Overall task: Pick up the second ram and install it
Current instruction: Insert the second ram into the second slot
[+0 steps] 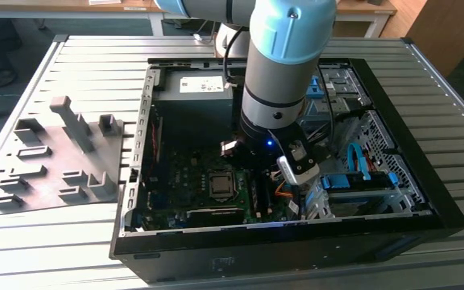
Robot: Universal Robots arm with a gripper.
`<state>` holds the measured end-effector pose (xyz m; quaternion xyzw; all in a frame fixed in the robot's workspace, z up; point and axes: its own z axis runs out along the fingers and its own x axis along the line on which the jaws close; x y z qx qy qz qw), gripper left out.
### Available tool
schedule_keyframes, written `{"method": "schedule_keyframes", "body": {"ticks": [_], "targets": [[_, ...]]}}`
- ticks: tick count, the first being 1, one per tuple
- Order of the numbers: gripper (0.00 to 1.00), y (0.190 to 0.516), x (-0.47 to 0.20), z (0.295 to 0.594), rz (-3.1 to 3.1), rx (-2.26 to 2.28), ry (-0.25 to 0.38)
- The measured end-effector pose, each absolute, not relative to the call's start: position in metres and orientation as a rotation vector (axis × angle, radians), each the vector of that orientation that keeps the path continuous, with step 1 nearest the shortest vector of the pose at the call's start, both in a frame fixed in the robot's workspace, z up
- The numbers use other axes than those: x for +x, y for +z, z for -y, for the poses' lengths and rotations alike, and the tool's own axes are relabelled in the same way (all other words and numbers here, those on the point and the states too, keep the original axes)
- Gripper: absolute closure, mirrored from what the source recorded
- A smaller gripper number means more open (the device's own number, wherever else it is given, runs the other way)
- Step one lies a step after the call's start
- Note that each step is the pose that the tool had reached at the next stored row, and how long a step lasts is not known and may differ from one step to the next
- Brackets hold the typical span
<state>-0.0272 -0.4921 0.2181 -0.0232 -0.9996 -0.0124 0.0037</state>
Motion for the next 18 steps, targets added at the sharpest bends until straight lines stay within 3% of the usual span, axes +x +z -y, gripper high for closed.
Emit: {"method": "schedule_keyframes", "body": {"ticks": [18], "targets": [[0.86, 0.2187, -0.0258, 0.492, 3.132, -0.02, -0.032]]}}
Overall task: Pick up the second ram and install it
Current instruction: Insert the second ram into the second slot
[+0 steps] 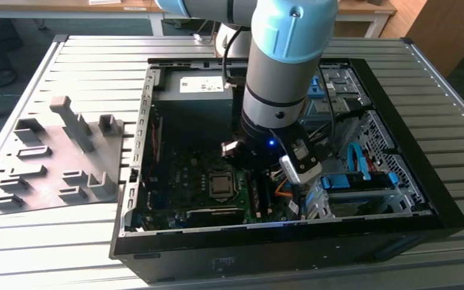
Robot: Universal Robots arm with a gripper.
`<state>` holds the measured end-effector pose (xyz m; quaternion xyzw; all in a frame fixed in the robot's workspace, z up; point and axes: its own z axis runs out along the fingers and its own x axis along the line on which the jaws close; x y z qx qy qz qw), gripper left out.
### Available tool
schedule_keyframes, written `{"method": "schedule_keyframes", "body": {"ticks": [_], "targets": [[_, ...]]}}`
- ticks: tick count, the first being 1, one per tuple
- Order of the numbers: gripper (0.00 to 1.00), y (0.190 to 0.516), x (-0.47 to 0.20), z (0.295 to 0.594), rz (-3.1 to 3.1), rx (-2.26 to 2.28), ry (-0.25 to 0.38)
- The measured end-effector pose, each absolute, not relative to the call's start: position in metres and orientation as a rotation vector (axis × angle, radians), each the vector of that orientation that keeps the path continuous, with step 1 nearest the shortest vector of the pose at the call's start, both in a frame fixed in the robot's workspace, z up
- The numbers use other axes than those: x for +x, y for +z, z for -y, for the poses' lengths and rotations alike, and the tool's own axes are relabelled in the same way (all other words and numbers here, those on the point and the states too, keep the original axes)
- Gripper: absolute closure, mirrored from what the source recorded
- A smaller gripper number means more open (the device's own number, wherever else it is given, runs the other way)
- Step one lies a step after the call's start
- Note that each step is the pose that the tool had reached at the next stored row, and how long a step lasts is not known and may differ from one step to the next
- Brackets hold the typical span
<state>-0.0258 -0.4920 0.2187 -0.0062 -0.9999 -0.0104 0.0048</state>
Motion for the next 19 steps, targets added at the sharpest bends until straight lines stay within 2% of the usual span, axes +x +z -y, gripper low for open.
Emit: {"method": "schedule_keyframes", "body": {"ticks": [19], "targets": [[0.86, 0.2152, -0.0251, 0.4918, 3.131, -0.001, -0.031]]}}
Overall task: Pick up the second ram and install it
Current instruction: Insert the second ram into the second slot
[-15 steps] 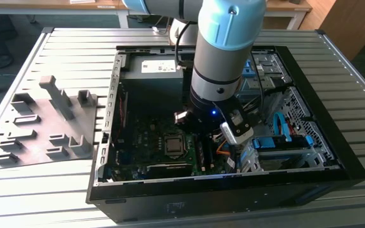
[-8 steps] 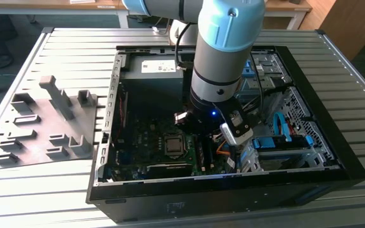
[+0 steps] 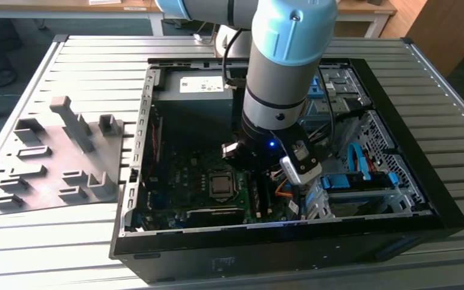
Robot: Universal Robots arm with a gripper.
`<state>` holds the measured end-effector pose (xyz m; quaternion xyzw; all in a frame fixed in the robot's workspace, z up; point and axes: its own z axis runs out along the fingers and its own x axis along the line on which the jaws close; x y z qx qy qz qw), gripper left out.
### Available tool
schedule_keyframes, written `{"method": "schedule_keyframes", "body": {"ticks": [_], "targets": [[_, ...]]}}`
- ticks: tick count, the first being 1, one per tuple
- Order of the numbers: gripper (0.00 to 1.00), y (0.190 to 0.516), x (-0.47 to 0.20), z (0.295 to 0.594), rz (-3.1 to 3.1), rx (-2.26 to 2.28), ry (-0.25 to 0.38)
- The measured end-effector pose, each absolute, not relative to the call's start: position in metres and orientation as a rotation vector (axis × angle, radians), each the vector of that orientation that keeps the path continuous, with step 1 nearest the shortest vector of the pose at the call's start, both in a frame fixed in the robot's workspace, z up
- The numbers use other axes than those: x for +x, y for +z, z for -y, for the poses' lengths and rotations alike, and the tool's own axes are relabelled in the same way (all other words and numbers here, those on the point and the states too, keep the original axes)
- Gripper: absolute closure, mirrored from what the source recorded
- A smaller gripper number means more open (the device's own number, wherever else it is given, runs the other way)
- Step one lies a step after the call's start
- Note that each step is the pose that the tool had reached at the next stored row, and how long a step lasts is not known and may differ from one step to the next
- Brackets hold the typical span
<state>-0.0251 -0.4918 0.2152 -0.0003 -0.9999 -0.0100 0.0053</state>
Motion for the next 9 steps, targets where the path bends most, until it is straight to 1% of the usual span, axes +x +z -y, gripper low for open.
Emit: {"method": "schedule_keyframes", "body": {"ticks": [9], "targets": [[0.86, 0.2146, -0.025, 0.4897, 3.131, 0.007, -0.031]]}}
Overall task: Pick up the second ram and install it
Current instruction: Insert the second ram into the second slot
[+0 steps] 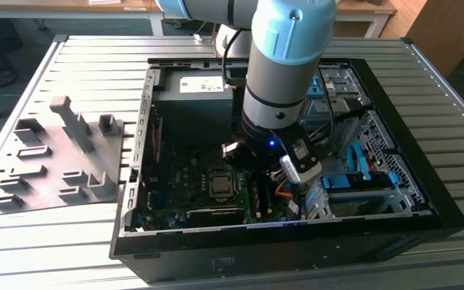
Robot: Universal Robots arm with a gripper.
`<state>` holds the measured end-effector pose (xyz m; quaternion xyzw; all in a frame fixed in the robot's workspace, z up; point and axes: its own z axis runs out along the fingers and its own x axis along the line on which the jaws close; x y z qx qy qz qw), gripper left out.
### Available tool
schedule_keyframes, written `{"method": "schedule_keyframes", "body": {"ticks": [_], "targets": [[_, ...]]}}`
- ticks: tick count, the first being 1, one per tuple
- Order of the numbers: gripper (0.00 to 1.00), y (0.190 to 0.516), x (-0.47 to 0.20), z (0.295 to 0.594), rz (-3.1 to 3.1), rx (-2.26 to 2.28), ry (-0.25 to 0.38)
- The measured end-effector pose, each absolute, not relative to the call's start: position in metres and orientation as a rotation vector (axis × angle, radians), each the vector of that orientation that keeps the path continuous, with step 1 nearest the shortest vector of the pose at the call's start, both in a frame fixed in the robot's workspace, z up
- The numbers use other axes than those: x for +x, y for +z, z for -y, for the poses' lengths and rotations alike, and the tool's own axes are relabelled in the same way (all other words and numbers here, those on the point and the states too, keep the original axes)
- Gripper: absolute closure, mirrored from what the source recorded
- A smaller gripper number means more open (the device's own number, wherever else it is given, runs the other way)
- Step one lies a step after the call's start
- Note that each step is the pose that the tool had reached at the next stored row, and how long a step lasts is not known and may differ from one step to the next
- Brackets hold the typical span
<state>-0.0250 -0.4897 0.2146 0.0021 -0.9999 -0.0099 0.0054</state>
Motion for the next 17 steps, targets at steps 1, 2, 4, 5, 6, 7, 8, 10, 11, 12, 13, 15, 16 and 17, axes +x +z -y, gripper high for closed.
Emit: {"method": "schedule_keyframes", "body": {"ticks": [1, 2, 4, 5, 6, 7, 8, 10, 11, 12, 13, 15, 16, 17], "targets": [[0.86, 0.2142, -0.0251, 0.4897, 3.131, 0.006, -0.031], [0.86, 0.2137, -0.0251, 0.4897, 3.131, 0.006, -0.031], [0.86, 0.213, -0.0251, 0.4897, 3.131, 0.006, -0.031], [0.86, 0.2129, -0.0251, 0.4897, 3.131, 0.006, -0.031], [0.86, 0.2126, -0.0251, 0.4897, 3.131, 0.006, -0.031], [0.86, 0.2123, -0.0251, 0.4896, 3.131, 0.006, -0.031], [0.86, 0.212, -0.0251, 0.4896, 3.131, 0.006, -0.032], [0.86, 0.2114, -0.0251, 0.4897, 3.131, 0.006, -0.031], [0.86, 0.2113, -0.0251, 0.4897, 3.131, 0.006, -0.031], [0.86, 0.2113, -0.0251, 0.4897, 3.131, 0.006, -0.031], [0.86, 0.2113, -0.0251, 0.4897, 3.131, 0.006, -0.031], [0.86, 0.2111, -0.0251, 0.4896, 3.131, 0.006, -0.031], [0.86, 0.2111, -0.0251, 0.4896, 3.131, 0.006, -0.031], [0.86, 0.2111, -0.0251, 0.4896, 3.131, 0.006, -0.031]]}}
